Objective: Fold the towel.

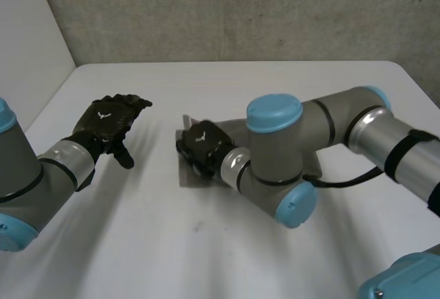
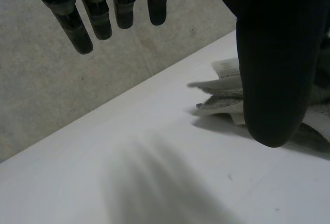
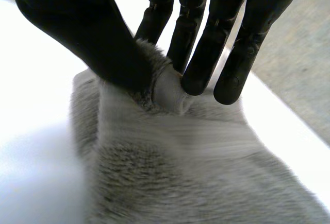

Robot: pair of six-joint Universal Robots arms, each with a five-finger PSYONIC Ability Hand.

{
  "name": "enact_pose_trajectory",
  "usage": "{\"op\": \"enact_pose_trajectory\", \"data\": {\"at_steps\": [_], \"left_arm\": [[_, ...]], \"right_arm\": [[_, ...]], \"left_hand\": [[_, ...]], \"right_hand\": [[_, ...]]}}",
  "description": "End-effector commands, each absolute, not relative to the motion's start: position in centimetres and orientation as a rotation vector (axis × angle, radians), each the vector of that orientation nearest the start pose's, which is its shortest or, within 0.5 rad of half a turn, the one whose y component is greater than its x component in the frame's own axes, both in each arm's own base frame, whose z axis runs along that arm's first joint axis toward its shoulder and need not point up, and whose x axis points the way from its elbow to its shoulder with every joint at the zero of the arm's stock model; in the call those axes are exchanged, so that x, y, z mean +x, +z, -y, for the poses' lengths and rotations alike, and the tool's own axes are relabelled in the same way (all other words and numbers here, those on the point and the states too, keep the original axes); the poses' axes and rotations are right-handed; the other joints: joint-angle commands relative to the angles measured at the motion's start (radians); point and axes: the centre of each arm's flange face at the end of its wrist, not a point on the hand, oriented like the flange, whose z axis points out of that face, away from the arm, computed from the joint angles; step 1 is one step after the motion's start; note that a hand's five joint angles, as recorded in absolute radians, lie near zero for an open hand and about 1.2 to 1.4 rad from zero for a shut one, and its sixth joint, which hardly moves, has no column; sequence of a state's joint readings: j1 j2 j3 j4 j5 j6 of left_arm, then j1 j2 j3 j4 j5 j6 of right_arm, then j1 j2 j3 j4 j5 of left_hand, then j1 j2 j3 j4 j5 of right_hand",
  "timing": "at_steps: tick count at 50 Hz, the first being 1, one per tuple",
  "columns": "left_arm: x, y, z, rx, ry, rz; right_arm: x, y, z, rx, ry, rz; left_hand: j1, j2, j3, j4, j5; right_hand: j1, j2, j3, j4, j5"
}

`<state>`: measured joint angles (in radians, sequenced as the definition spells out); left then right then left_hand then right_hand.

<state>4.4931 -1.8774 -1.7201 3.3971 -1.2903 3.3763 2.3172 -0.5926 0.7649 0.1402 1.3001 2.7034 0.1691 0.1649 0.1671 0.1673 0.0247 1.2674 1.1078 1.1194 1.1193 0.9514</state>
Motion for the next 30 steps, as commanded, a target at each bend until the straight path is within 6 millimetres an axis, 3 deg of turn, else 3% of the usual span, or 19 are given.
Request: {"op": "enact_pose_trajectory", "data": {"at_steps": [1,2,4,5,7,10,12,13,15,21,23,26,28,30], "left_arm": [[-22.6,18.8,29.2,0.874,-2.114,-2.447],[-22.6,18.8,29.2,0.874,-2.114,-2.447],[-22.7,18.8,29.1,0.878,-2.115,-2.447],[-22.7,18.8,29.1,0.878,-2.115,-2.447],[-22.8,18.8,29.0,0.884,-2.116,-2.448],[-22.9,18.8,29.0,0.889,-2.119,-2.446],[-23.2,19.0,29.0,0.898,-2.136,-2.433],[-23.2,19.0,29.0,0.898,-2.136,-2.433],[-23.9,19.5,28.8,0.927,-2.161,-2.417],[-25.7,19.9,28.0,1.004,-2.200,-2.399],[-26.3,19.9,27.5,1.028,-2.209,-2.403],[-26.5,19.9,27.3,1.030,-2.206,-2.404],[-26.6,19.7,27.0,1.019,-2.194,-2.410],[-26.6,19.6,26.9,1.018,-2.186,-2.412]], "right_arm": [[40.5,16.2,26.1,-1.367,-1.612,-1.868],[40.5,16.2,26.2,-1.366,-1.613,-1.868],[36.8,19.1,28.8,-1.262,-1.696,-1.953],[36.8,19.1,28.8,-1.262,-1.697,-1.953],[33.5,20.8,30.2,-1.156,-1.751,-2.012],[32.0,21.3,30.7,-1.114,-1.777,-2.037],[29.0,20.4,31.4,-1.062,-1.754,-2.132],[29.0,20.4,31.4,-1.062,-1.754,-2.132],[27.0,18.3,31.1,-1.055,-1.675,-2.219],[25.1,15.6,31.2,-1.045,-1.654,-2.256],[24.1,14.2,31.5,-1.042,-1.675,-2.270],[24.0,13.8,31.7,-1.045,-1.687,-2.269],[23.6,12.8,32.1,-1.039,-1.676,-2.285],[23.5,12.5,32.3,-1.034,-1.672,-2.294]], "left_hand": [[0.005,0.010,0.007,0.007,-0.025],[0.005,0.010,0.007,0.007,-0.025],[0.005,0.010,0.007,0.007,-0.025],[0.005,0.010,0.007,0.007,-0.025],[0.005,0.010,0.007,0.007,-0.025],[0.005,0.010,0.007,0.007,-0.025],[0.005,0.010,0.007,0.007,-0.025],[0.005,0.010,0.007,0.007,-0.025],[0.006,0.010,0.008,0.008,-0.024],[0.006,0.010,0.008,0.008,-0.024],[0.006,0.010,0.008,0.008,-0.024],[0.006,0.010,0.008,0.008,-0.024],[0.006,0.010,0.008,0.008,-0.024],[0.005,0.010,0.007,0.007,-0.025]], "right_hand": [[-1.093,-0.933,-0.945,-0.945,-0.951],[-1.093,-0.933,-0.945,-0.945,-0.951],[-1.093,-0.933,-0.945,-0.945,-0.951],[-1.093,-0.933,-0.945,-0.945,-0.951],[-1.093,-0.933,-0.945,-0.945,-0.951],[-1.093,-0.933,-0.945,-0.945,-0.951],[-1.093,-0.933,-0.945,-0.945,-0.951],[-1.093,-0.933,-0.945,-0.945,-0.951],[-1.093,-0.933,-0.945,-0.945,-0.951],[-1.093,-0.933,-0.945,-0.945,-0.951],[-0.899,-0.739,-0.751,-0.751,-0.758],[-0.730,-0.571,-0.582,-0.582,-0.589],[-0.389,-0.229,-0.240,-0.240,-0.247],[-0.285,-0.125,-0.137,-0.137,-0.144]]}}
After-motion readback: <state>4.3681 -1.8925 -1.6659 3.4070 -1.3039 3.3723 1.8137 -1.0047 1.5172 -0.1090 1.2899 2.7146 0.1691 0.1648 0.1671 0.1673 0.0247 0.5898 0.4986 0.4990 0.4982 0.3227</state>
